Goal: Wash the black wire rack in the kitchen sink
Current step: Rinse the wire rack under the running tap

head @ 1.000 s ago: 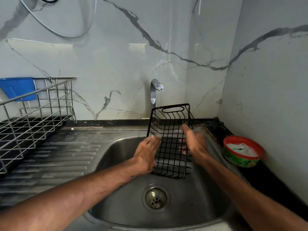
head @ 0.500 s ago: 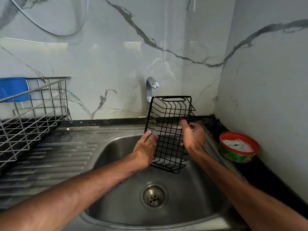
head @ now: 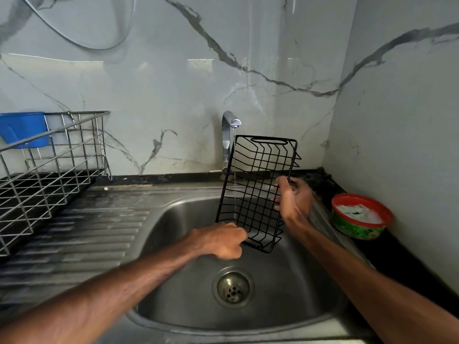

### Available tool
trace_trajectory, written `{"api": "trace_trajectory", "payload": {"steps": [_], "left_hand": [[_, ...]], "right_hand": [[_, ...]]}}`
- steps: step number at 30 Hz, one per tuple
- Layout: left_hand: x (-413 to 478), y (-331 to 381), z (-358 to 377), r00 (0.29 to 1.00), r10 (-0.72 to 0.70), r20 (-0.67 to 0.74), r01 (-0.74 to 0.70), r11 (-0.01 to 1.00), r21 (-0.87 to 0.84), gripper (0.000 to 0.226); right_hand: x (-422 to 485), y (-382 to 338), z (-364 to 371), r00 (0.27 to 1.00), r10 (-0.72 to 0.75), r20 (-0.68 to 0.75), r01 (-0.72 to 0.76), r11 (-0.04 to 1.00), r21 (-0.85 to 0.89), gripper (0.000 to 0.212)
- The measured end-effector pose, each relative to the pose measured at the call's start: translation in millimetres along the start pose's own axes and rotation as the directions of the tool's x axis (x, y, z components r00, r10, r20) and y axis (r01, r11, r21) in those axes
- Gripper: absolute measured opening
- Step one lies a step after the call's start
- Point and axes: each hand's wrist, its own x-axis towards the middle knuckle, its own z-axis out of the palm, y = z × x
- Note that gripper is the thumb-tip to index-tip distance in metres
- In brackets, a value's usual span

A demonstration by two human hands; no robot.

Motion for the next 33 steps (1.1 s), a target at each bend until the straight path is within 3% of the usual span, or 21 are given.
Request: {"api": "trace_trajectory", "payload": {"steps": [2, 4, 6, 8, 11, 14, 16, 18, 20, 21, 22, 24, 27, 28, 30, 33], "left_hand": [[1.9, -7.2, 10.6, 1.000, -0.014, 0.004, 0.014, 0.994, 0.113, 0.071], [0.2, -14.2, 17.3, 0.997, -0.032, -0.077, 0.050, 0.969, 0.242, 0.088], [-2.3, -16.5, 19.4, 0.985, -0.022, -0.170, 0.073, 0.951, 0.300, 0.089], [-6.7, -9.9, 17.7, 0.978, -0.008, -0.209, 0.073, 0.950, 0.305, 0.072], [-16.5, 9.7, 8.8, 0.984, 0.054, -0.167, -0.036, 0.993, 0.108, 0.041], [-21.2, 18.2, 0.5, 0.952, 0.076, -0.295, -0.120, 0.984, -0.135, 0.033], [-18.5, 7.5, -1.8, 0.844, -0.028, -0.536, -0.115, 0.966, -0.232, 0.023], [-13.8, -13.1, 4.2, 0.646, -0.216, -0.732, -0.080, 0.935, -0.346, 0.016], [-11.0, -30.9, 8.4, 0.411, -0.371, -0.833, -0.137, 0.878, -0.459, 0.021], [-10.0, -37.6, 8.7, 0.386, -0.456, -0.802, -0.180, 0.815, -0.550, 0.032], [-9.3, -39.3, 6.9, 0.441, -0.534, -0.721, -0.185, 0.732, -0.655, 0.041], [-2.9, -40.0, 2.8, 0.682, -0.590, -0.432, -0.109, 0.502, -0.858, 0.053], [4.8, -47.2, 6.6, 0.901, -0.423, -0.092, -0.126, -0.054, -0.990, 0.068], [5.2, -48.7, 10.4, 0.942, -0.333, -0.037, -0.093, -0.154, -0.984, 0.069], [5.3, -49.1, 17.9, 0.975, -0.223, -0.019, -0.075, -0.246, -0.966, 0.063], [6.1, -47.0, 22.3, 0.968, -0.251, -0.029, -0.100, -0.278, -0.955, 0.057]], "right_hand": [[-0.1, -2.1, -2.6, 1.000, 0.015, -0.002, -0.015, 1.000, 0.019, 0.069], [0.0, -1.6, -2.2, 0.999, 0.033, -0.003, -0.033, 0.999, 0.033, 0.067], [2.5, 0.7, -0.9, 0.999, 0.035, -0.010, -0.035, 0.999, 0.029, 0.067], [3.0, 1.4, -2.2, 0.999, 0.041, -0.012, -0.041, 0.999, 0.017, 0.062], [-0.5, -2.1, -3.0, 0.999, 0.033, -0.012, -0.033, 0.999, -0.017, 0.046], [-0.5, 4.8, -0.7, 0.999, 0.032, -0.002, -0.032, 0.998, -0.059, 0.060], [6.3, 12.9, 0.6, 0.998, 0.048, 0.038, -0.046, 0.997, -0.057, 0.072], [5.0, 8.9, -0.4, 0.989, 0.129, 0.076, -0.129, 0.992, -0.006, 0.082], [1.2, 6.0, -1.3, 0.970, 0.188, 0.152, -0.196, 0.980, 0.036, 0.065], [0.6, 6.6, -0.2, 0.961, 0.209, 0.179, -0.219, 0.975, 0.037, 0.054], [-0.8, 6.6, 0.0, 0.951, 0.235, 0.199, -0.244, 0.970, 0.022, 0.049], [-0.2, 7.7, 0.0, 0.918, 0.298, 0.263, -0.307, 0.952, -0.009, 0.049], [2.0, 7.3, -2.1, 0.807, 0.384, 0.448, -0.411, 0.911, -0.041, 0.065], [2.7, 7.3, -2.7, 0.775, 0.398, 0.492, -0.431, 0.901, -0.050, 0.073], [2.1, 7.6, -3.7, 0.732, 0.424, 0.532, -0.461, 0.885, -0.071, 0.084], [-1.8, 5.4, -3.4, 0.703, 0.439, 0.560, -0.482, 0.873, -0.080, 0.088]]}}
